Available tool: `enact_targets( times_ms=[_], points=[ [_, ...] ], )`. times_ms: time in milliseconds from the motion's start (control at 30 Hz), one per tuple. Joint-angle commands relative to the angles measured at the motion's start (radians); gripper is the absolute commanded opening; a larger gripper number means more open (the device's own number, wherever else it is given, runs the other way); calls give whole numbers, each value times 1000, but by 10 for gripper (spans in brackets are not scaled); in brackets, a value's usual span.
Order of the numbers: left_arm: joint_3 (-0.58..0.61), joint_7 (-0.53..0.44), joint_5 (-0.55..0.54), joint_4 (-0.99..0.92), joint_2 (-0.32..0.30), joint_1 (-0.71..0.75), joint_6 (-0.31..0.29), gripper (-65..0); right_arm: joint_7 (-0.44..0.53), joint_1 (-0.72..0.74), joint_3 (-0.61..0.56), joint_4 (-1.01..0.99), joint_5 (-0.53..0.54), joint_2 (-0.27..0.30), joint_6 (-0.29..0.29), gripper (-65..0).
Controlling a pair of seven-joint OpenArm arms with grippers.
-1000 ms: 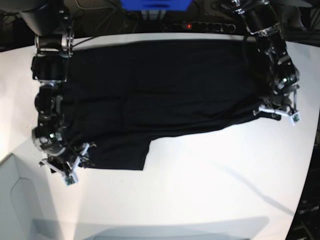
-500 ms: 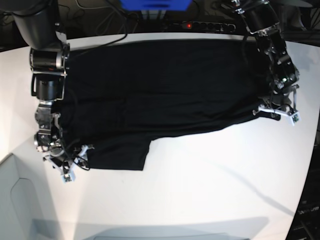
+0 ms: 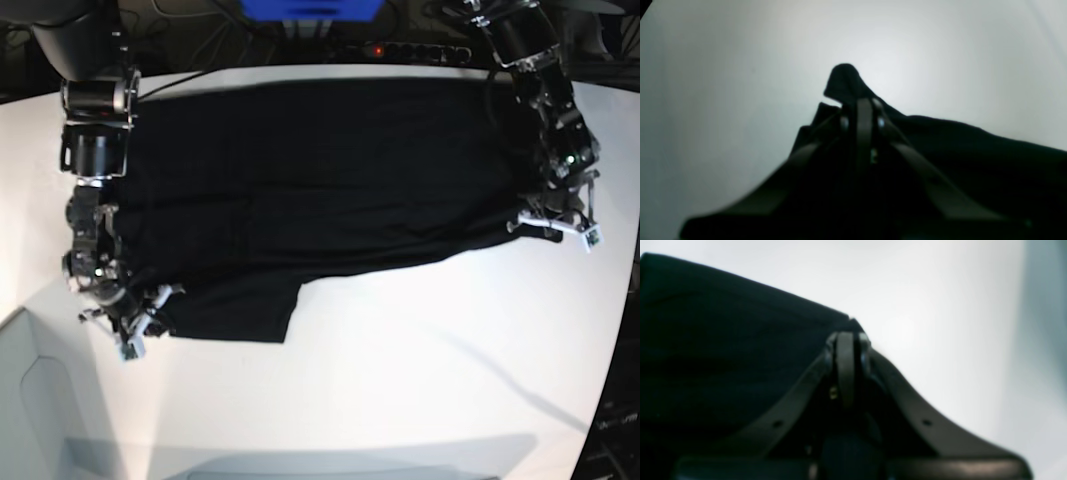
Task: Fold the T-shirt properly
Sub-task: 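Lift the grasped edges and fold them over toward the collar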
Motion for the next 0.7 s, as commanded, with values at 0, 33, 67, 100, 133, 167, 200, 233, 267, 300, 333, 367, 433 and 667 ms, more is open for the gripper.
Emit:
enact_targets(
  times_ms=[0, 33, 67, 100, 133, 167, 200, 233, 267, 300, 333, 367, 433, 667],
  points=[
    [-5, -17, 0, 22, -16, -11, 1, -650, 15, 6, 4, 58, 12, 11, 5, -650],
    [-5, -17, 0, 23, -16, -11, 1, -650, -2, -14, 4, 99, 12, 11, 5, -650],
    [-5, -17, 0, 23, -16, -11, 1, -650, -20, -28, 4, 136, 12, 11, 6, -650],
    [-5, -17, 0, 23, -16, -11, 1, -650, -35, -39, 5, 170, 15, 11, 12, -650],
    [-5, -17, 0, 23, -16, -11, 1, -650, -49, -48, 5, 201, 30, 11, 28, -650],
    [-5, -17, 0, 23, -16, -11, 1, -650, -68, -59, 10, 230, 52, 13, 49, -650],
    [-5, -17, 0, 25, -16, -11, 1, -650, -94, -71, 29, 271, 70, 13, 64, -650],
    [-5, -17, 0, 25, -16, -11, 1, -650, -117, -86, 52, 314, 78, 11, 75, -650],
    [-5, -17, 0, 25, -16, -11, 1, -650, -140, -111, 82, 362, 82, 11, 83, -650],
    [-5, -17, 0, 25, -16, -9, 1, -650, -158, -131, 107, 405, 82, 8, 91, -650],
    [-5, -17, 0, 25, -16, -9, 1, -650, -169, -151, 125, 440, 82, 5, 100, -650],
    [-5, -17, 0, 25, -16, -9, 1, -650, -174, -168, 142, 474, 82, -6, 114, -650],
    [-6, -17, 0, 26, -16, -9, 1, -650, -180, -207, 190, 529, 82, -16, 135, -650],
    [-6, -14, 0, 80, -16, -3, 1, -650, -180, -364, 277, 684, 84, -26, 166, -650]
  ],
)
